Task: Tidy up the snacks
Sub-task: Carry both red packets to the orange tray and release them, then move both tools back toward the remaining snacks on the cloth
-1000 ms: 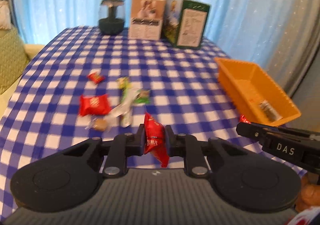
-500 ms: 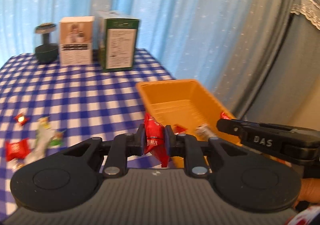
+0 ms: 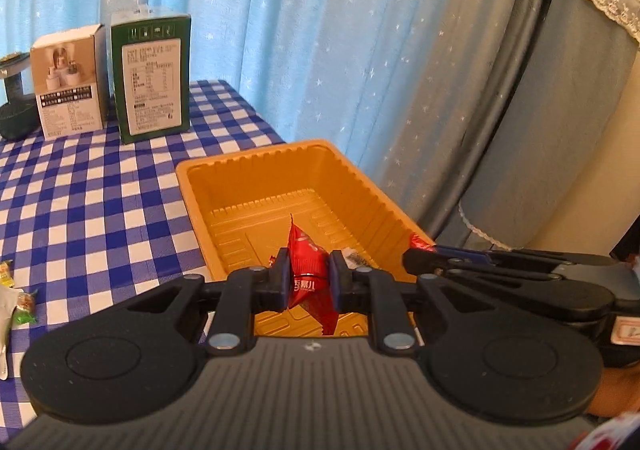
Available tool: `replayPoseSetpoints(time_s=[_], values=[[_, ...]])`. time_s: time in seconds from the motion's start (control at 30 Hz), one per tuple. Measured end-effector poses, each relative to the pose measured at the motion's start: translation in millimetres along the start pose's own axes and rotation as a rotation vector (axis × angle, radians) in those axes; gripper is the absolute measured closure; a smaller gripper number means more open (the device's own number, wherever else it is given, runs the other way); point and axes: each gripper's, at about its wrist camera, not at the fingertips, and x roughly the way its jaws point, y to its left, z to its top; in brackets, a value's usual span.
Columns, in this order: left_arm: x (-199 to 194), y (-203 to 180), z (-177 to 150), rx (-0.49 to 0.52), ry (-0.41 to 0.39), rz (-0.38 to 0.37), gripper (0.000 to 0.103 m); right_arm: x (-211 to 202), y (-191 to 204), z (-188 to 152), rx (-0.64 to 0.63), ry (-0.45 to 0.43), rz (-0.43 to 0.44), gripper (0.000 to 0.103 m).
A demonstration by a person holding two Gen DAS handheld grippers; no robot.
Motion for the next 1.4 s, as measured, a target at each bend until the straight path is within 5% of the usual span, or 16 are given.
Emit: replayPoseSetpoints(time_s=[0.33,0.63,0.73,0.8,1.4], values=[[-6,22,-10,-0.049,0.002,0.043,0.084,5,-9,0,0.024,0.007,0.011,0.082],[-37,35,-29,-0.055,-0.016,0.114,0.079,18,3,5,0.065,0.017,0.109,0.081],[-46,37,-34,-0.044,-0.022,0.137,0.074,21,3,7,0.103,0.025,0.117,0.064],[-53,39,-36,-0.047,-0.025,0.140,0.072,17,2,7,0.110,0.013,0.109,0.055],[-144,67,-80,-0.159,-0.062,0.203,0.051,-54,49,-15,0.091,-0.020,0.131,0.053]])
